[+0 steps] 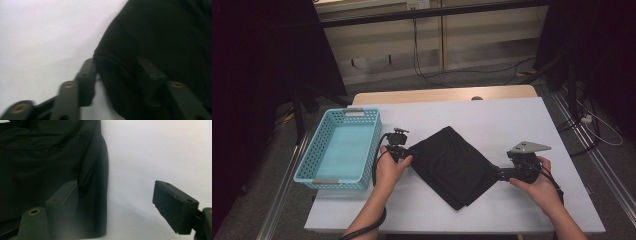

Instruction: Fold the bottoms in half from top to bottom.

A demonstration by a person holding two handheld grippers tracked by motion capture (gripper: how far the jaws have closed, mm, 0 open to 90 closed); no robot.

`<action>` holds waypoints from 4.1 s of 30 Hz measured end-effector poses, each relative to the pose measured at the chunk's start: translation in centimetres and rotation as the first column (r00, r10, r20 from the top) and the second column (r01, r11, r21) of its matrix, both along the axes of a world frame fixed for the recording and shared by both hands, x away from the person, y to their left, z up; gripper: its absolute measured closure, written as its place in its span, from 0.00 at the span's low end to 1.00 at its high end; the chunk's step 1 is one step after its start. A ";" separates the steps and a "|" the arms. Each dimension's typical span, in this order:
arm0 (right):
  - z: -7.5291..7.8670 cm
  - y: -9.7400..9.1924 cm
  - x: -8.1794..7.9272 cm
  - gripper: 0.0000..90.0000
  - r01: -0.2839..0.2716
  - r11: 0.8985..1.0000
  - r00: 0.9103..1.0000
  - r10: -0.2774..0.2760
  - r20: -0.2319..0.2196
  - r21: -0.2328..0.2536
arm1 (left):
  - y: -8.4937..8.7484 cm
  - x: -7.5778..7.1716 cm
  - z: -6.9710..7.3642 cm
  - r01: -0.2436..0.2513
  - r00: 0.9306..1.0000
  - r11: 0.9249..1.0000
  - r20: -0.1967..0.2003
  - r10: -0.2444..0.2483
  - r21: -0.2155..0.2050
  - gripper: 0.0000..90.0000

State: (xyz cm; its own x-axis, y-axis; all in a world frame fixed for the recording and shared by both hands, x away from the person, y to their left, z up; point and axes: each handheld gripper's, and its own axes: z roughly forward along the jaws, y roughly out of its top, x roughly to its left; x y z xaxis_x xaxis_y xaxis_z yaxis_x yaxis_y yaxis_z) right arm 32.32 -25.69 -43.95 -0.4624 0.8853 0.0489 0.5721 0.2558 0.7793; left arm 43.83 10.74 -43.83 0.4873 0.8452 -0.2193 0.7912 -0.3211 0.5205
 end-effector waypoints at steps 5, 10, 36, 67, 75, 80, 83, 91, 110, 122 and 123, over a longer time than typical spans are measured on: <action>0.1 0.8 0.0 0.22 -0.022 0.999 1.000 0.023 0.004 -0.026 | -0.2 -0.1 0.0 0.006 0.998 0.998 -0.056 -0.009 -0.056 0.85; 0.2 1.3 0.0 0.22 -0.042 0.999 0.999 0.042 0.013 -0.035 | 0.1 0.6 0.6 0.003 0.998 0.997 -0.063 -0.008 -0.071 0.89; -0.6 7.3 2.3 0.16 -0.011 1.000 1.000 0.011 0.016 0.002 | 0.4 4.8 3.0 0.002 0.998 0.998 -0.062 -0.005 -0.056 0.90; -2.5 6.6 0.4 0.53 0.071 0.997 0.996 -0.069 -0.062 0.035 | 0.2 4.5 3.0 0.018 0.998 0.998 -0.061 -0.022 -0.067 0.83; -2.5 7.0 0.5 0.86 0.026 0.996 0.997 -0.019 -0.081 0.088 | 0.4 4.8 2.7 0.003 0.997 0.999 -0.074 -0.006 -0.046 0.72; -2.6 7.0 0.6 0.89 0.024 0.994 0.996 -0.015 -0.084 0.109 | 0.7 4.7 2.4 -0.025 0.997 0.999 -0.068 0.023 -0.024 0.47; -2.5 7.1 0.4 0.90 0.016 0.996 0.998 -0.010 -0.070 0.090 | 1.0 4.7 2.1 -0.026 0.997 1.000 -0.066 0.025 -0.014 0.36; -2.4 7.2 0.2 0.90 0.005 0.997 0.998 0.000 -0.064 0.081 | 0.3 4.5 0.3 -0.044 0.995 0.999 -0.087 0.044 0.000 0.28; -2.0 9.0 -0.3 0.91 -0.038 0.997 0.999 0.040 -0.033 0.060 | -2.3 4.4 2.2 0.022 0.986 0.990 -0.167 0.001 0.138 0.90; 0.1 10.3 -1.2 0.92 -0.069 0.993 0.996 0.063 0.059 0.092 | -1.4 6.1 7.0 0.013 0.967 0.988 -0.255 0.027 0.153 0.91; 0.3 10.5 -1.3 0.92 -0.073 0.993 0.995 0.067 0.069 0.091 | -1.3 6.2 7.3 0.014 0.965 0.987 -0.259 0.028 0.162 0.91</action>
